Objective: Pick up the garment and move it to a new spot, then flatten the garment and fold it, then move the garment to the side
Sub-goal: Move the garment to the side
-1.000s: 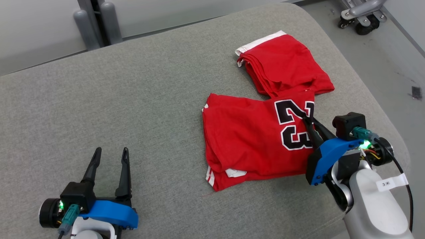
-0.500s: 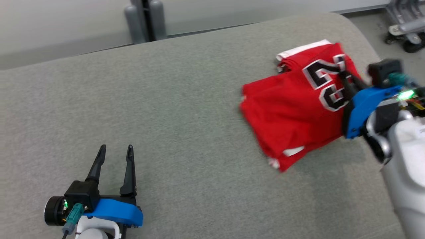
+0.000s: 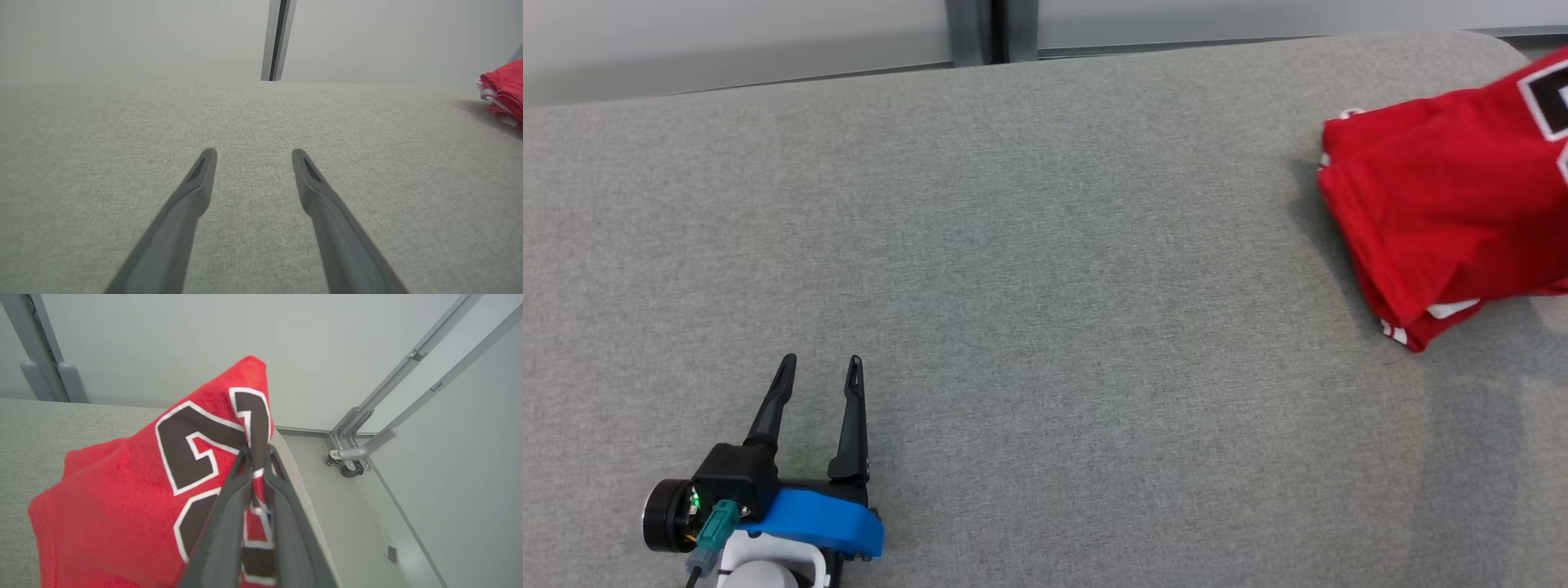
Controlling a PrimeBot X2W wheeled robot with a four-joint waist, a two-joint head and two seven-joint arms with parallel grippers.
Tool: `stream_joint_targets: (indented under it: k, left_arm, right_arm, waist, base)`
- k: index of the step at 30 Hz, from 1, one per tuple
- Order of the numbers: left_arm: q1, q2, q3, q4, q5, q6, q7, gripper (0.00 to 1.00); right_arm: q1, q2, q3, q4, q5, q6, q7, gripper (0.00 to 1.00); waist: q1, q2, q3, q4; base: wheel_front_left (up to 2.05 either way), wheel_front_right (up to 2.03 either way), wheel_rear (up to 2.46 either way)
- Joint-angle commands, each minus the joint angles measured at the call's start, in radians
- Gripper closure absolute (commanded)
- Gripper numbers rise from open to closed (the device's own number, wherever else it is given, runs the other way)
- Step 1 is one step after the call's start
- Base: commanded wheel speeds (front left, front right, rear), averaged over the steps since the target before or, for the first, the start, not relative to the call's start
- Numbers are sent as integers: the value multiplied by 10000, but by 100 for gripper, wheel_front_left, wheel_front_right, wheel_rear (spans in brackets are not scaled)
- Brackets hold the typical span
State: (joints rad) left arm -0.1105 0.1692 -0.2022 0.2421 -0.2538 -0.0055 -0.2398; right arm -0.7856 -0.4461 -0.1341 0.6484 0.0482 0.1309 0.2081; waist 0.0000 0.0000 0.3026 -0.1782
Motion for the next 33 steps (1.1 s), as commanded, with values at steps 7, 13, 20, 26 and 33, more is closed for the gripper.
stream_joint_targets:
  k: [7,13,20,26,33]
  left_arm:
    - [-153,3,-96,90,-47,47,-75,0]
    - [-180,18,-161,129,-101,54,-70,0]
    - [-199,-45,-25,261,-372,-28,-115,0]
    - [57,-264,374,552,-891,-98,-200,0]
    - [595,-407,529,819,-1066,-27,-247,0]
  right_arm:
    - [340,575,-1304,886,-1053,-2,-451,0]
    - [249,1101,-1179,1030,-1395,-2,-1112,0]
    - [259,1776,-273,682,-1202,-2,-2165,0]
    - [1076,2577,183,306,-857,-2,-3060,0]
    - [2958,3580,183,-353,-745,-2,-4189,0]
  waist:
    - [0,0,-85,92]
    - [0,0,-336,-26]
    - [0,0,-976,46]
    - [0,0,-1703,401]
    - [0,0,-2409,1083]
  base:
    - [0,0,0]
    - [0,0,0]
    - [0,0,0]
    - [0,0,0]
    - [0,0,0]
